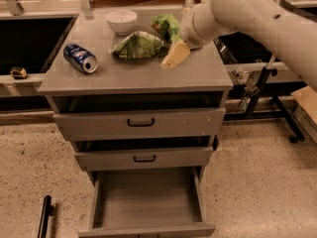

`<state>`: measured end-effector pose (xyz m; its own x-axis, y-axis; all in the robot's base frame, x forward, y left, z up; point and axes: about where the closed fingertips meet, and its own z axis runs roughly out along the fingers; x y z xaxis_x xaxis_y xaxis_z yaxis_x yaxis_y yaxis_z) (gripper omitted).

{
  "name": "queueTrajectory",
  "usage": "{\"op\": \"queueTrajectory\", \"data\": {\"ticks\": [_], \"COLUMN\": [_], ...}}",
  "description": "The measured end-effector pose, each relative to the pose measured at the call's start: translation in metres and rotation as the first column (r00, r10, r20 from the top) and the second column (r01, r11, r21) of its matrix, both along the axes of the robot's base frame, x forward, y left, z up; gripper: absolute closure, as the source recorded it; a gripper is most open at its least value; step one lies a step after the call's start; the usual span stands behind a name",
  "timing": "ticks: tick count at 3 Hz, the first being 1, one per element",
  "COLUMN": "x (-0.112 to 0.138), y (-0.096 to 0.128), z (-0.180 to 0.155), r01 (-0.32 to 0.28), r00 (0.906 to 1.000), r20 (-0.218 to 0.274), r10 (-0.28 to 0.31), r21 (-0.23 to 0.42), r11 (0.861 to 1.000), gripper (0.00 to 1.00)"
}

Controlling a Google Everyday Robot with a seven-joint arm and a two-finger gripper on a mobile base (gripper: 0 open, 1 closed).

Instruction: Place green rice chip bag into bottom drawer

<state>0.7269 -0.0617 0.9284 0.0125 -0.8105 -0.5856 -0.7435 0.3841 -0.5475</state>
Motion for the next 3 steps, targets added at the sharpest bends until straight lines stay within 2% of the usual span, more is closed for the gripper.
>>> {"op": "queueTrajectory", "data": {"ticks": [2,3], "x": [0.049,0.075], "y": [0.014,0.006], "z": [-0.022,-0.028], "r01": [0.008,0.033], "r00": [0.999,0.996], "r20": [0.043,0.079], "r10": [-0.011,-0.041], "r21": [0.061,0.097], "r11": [0.998,0.995], "gripper": [0.0,0.0]}}
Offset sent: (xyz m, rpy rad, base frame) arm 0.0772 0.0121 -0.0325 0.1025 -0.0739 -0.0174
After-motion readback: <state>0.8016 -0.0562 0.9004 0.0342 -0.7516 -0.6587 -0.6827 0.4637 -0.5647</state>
